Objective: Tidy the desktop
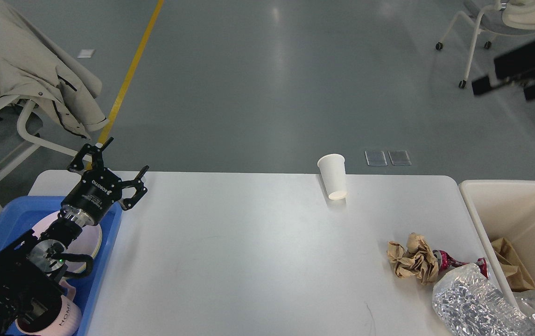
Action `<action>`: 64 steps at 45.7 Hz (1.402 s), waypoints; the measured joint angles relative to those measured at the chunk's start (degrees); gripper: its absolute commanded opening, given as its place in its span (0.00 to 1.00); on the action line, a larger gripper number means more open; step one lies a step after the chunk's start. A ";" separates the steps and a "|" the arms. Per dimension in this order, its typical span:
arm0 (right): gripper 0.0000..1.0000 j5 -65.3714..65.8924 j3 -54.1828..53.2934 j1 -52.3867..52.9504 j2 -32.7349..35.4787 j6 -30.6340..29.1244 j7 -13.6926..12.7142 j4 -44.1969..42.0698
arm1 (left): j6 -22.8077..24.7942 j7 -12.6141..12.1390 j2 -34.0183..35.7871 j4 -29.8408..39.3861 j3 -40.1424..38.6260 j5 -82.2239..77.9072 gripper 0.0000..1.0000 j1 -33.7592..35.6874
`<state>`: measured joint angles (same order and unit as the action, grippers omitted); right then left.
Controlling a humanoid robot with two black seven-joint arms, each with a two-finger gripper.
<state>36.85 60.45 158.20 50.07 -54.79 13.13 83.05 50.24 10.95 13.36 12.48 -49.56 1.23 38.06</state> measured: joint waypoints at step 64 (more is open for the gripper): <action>0.96 17.64 -18.24 -110.26 -6.76 74.19 2.07 -28.21 | -0.05 0.05 -0.01 0.00 0.08 0.00 1.00 0.00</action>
<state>54.49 42.21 47.94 43.31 19.41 15.20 54.84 50.18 11.00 13.36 12.48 -49.48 1.23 38.06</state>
